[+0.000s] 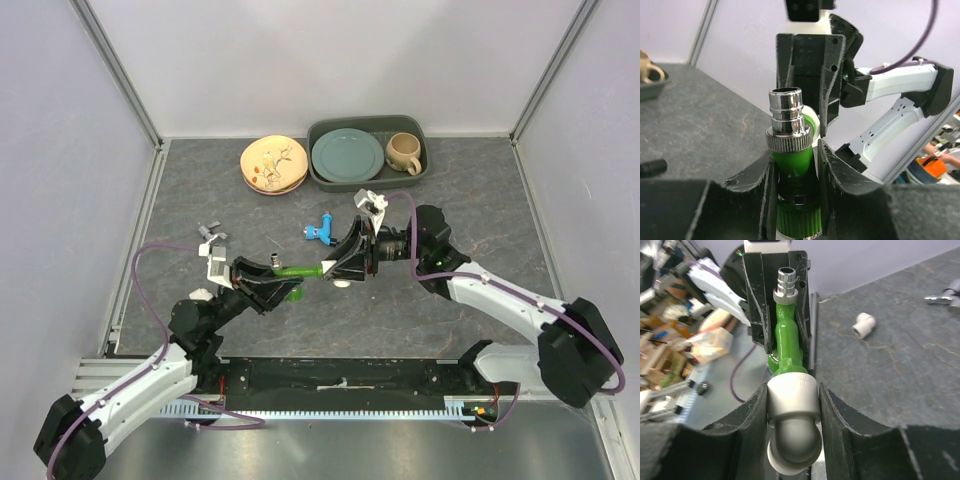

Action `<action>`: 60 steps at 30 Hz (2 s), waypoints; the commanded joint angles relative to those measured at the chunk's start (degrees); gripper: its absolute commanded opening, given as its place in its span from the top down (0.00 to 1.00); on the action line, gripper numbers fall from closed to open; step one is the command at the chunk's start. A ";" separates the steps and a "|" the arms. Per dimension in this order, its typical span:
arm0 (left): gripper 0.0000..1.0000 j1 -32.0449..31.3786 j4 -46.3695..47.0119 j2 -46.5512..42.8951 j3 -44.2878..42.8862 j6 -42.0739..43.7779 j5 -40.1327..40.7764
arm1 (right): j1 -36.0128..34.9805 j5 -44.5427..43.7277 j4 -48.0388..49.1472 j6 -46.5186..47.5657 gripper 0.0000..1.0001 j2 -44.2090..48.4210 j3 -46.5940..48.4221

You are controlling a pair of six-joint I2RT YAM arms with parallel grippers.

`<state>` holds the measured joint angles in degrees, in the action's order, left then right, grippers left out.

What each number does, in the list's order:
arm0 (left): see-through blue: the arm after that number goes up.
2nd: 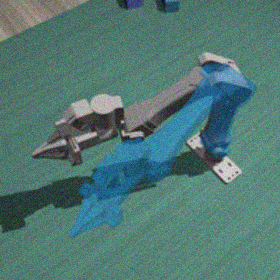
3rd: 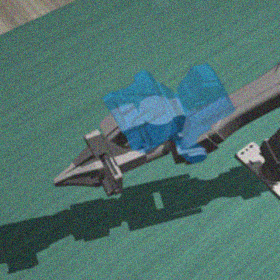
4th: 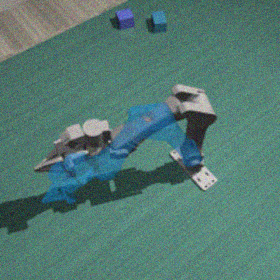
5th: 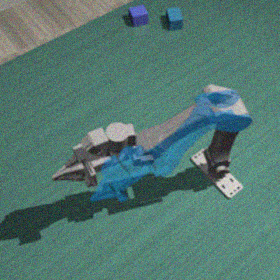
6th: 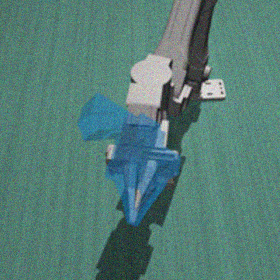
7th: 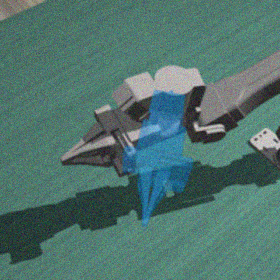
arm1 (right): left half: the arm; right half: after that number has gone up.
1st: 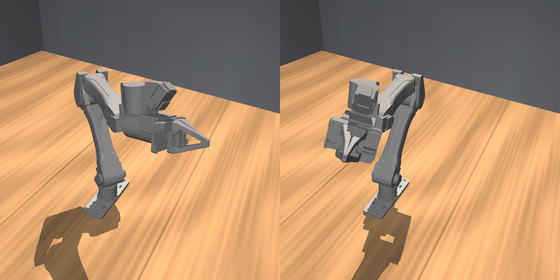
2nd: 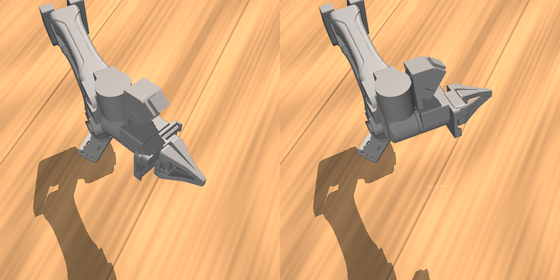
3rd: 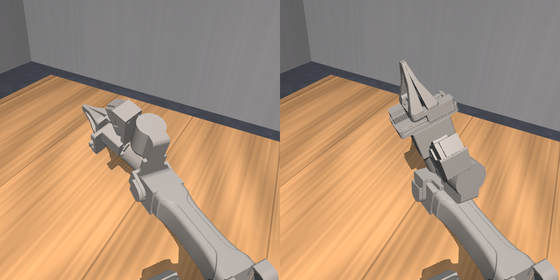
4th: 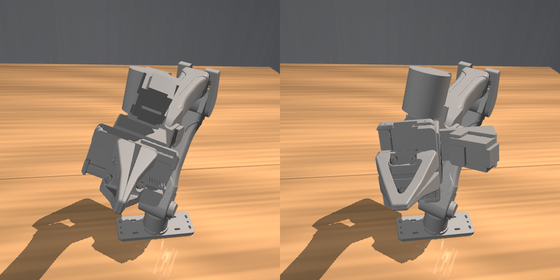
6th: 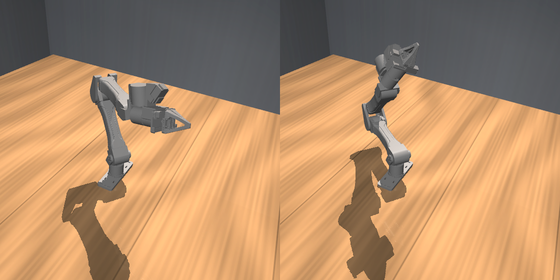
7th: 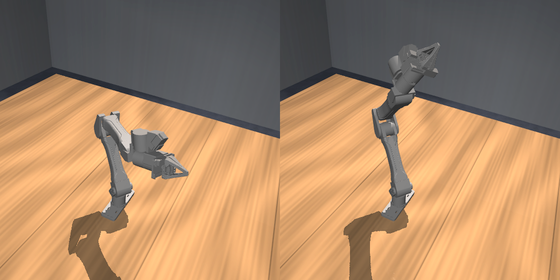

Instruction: Install the water faucets

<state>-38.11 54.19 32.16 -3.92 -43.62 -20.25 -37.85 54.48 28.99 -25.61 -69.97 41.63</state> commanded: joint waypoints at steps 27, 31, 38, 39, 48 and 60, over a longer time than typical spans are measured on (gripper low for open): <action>0.16 -0.83 -23.67 -17.99 0.76 15.40 31.92 | 9.44 -21.68 -14.49 -2.06 1.00 -0.25 1.36; 0.16 -0.83 -29.14 -21.44 0.67 15.49 38.78 | 15.51 -27.31 -11.35 -8.48 1.00 0.54 -2.86; 0.14 -0.83 -34.42 -21.18 -0.73 14.52 43.10 | 25.88 -31.54 -0.97 -20.96 1.00 -2.96 -13.66; 0.14 -0.83 -34.77 -21.09 -0.91 14.44 43.71 | 27.28 -31.97 0.26 -22.28 1.00 -3.67 -14.46; 0.14 -0.83 -40.65 -23.46 -1.79 11.01 50.38 | 29.23 -35.58 6.51 -26.16 1.00 -11.49 -18.16; 0.12 -0.83 -49.26 -33.55 -2.75 7.32 52.59 | 29.67 -46.03 -2.41 -21.00 0.18 -8.88 -20.80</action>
<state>-38.98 7.66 1.93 -4.38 -33.17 28.88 -8.56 15.86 34.39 -51.68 -82.59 21.93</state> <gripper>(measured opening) 0.877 0.711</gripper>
